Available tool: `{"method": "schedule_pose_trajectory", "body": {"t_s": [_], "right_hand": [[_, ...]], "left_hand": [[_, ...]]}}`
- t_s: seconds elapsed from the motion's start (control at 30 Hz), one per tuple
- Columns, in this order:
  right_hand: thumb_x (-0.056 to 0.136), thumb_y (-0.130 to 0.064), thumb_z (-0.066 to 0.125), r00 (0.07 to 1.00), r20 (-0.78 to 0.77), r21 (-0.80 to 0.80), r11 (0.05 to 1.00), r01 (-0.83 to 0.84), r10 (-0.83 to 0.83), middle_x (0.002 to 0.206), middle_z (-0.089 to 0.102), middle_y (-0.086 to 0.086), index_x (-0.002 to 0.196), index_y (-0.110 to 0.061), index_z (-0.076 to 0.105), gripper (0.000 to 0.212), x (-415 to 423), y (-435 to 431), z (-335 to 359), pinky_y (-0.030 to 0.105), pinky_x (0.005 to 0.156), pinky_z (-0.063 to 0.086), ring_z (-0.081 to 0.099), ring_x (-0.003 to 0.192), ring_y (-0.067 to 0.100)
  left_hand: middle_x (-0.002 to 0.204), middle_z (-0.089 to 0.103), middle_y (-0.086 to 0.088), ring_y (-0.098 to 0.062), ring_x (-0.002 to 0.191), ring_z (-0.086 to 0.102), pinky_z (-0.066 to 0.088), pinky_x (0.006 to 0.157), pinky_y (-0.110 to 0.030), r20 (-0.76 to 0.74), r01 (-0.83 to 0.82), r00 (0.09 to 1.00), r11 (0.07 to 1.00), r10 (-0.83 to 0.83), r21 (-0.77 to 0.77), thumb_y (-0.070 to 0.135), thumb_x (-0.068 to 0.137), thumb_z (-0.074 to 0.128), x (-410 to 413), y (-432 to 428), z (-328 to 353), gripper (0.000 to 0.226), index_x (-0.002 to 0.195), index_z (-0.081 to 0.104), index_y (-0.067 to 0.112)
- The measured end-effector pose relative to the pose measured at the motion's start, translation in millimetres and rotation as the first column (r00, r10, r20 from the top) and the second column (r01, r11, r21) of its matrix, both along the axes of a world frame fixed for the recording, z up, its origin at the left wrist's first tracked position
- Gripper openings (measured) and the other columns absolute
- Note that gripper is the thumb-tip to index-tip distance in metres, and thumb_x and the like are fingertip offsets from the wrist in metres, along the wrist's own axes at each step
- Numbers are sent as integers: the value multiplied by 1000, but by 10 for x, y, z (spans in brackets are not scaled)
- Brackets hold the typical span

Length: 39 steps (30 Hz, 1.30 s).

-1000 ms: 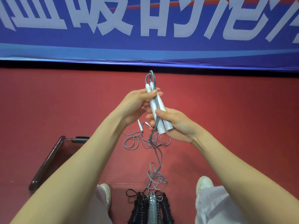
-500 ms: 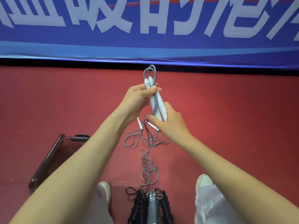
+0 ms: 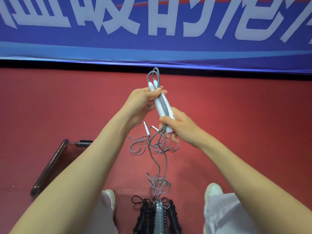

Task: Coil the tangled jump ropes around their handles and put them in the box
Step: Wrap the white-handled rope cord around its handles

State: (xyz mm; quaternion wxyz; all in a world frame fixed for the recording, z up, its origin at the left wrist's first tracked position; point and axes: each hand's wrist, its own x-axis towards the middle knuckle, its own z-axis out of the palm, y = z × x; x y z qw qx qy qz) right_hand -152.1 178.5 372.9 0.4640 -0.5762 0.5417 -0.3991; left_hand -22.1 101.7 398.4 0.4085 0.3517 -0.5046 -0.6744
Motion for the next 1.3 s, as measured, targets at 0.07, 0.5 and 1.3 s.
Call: {"method": "schedule_pose_trajectory", "body": {"t_s": [0.07,0.5,1.3], "right_hand": [[98,-13,48,999,37,11,1000,7,-8,76,62,3,101,-13,42,6,7,-2,-6,21,42,26,43,46,14],[101,-14,43,926,207,-160,923,351,-317,62,51,5,91,-12,40,11,-307,-172,124,17,33,25,40,37,9],[95,-22,51,464,-723,355,851,-387,512,68,37,2,105,-6,29,29,-76,369,115,30,50,24,30,54,19]], "left_hand": [[89,75,6,-7,80,59,43,74,-19,-12,19,1000,1000,-19,13,13,95,57,0,-14,7,12,103,65,12],[54,41,4,-11,50,34,32,56,-24,344,404,874,906,-342,-126,53,84,48,-36,102,-268,45,81,64,11],[70,65,1,-10,66,54,43,67,-22,608,664,540,739,-582,117,27,80,69,460,-169,-270,14,73,76,18]]}}
